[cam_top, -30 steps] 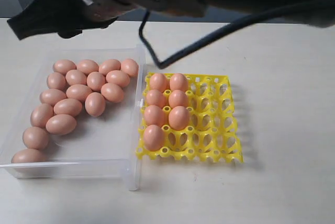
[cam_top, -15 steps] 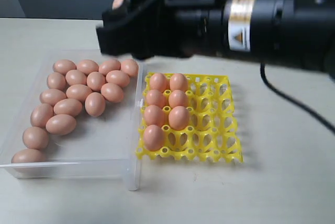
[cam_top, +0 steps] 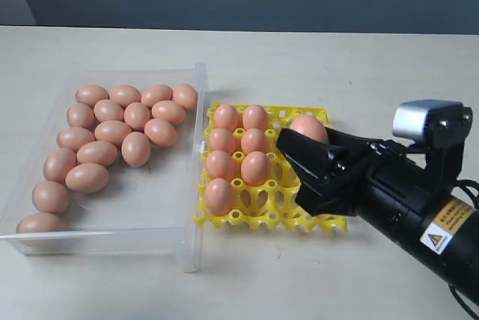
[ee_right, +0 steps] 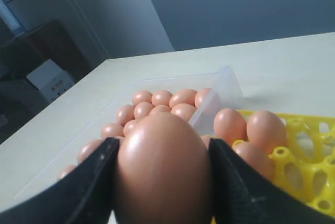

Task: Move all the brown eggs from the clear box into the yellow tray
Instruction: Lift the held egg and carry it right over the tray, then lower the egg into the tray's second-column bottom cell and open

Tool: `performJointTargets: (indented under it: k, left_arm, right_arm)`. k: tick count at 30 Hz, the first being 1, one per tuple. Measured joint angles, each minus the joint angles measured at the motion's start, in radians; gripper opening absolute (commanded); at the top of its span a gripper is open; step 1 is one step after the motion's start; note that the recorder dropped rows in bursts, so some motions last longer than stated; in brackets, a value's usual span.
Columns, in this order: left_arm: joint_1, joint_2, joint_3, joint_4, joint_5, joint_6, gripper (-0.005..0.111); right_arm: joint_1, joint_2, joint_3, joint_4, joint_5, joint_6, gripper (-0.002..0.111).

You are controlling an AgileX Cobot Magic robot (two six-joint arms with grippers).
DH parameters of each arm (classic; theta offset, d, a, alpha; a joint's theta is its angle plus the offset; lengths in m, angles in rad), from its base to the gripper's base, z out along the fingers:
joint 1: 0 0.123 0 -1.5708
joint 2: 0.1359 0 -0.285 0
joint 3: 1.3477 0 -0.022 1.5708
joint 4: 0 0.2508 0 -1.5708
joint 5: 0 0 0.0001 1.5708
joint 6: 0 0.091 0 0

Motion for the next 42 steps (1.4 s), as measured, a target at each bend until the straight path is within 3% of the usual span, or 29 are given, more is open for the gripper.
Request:
performJointTargets:
  k: [8, 17, 27, 38, 42]
  left_arm:
    - [0.000, 0.000, 0.000, 0.000, 0.000, 0.000, 0.000]
    - [0.000, 0.000, 0.000, 0.000, 0.000, 0.000, 0.000]
    - [0.000, 0.000, 0.000, 0.000, 0.000, 0.000, 0.000]
    - [0.000, 0.000, 0.000, 0.000, 0.000, 0.000, 0.000]
    - [0.000, 0.000, 0.000, 0.000, 0.000, 0.000, 0.000]
  right_arm:
    - [0.000, 0.063, 0.008, -0.011, 0.028, 0.031, -0.001]
    - [0.000, 0.322, -0.173, -0.139, 0.090, 0.052, -0.001]
    - [0.000, 0.486, -0.193, -0.152, -0.058, 0.131, -0.001]
    - [0.000, 0.515, -0.195, -0.073, -0.062, 0.143, -0.001]
    - [0.000, 0.515, -0.195, -0.051, -0.051, 0.141, 0.011]
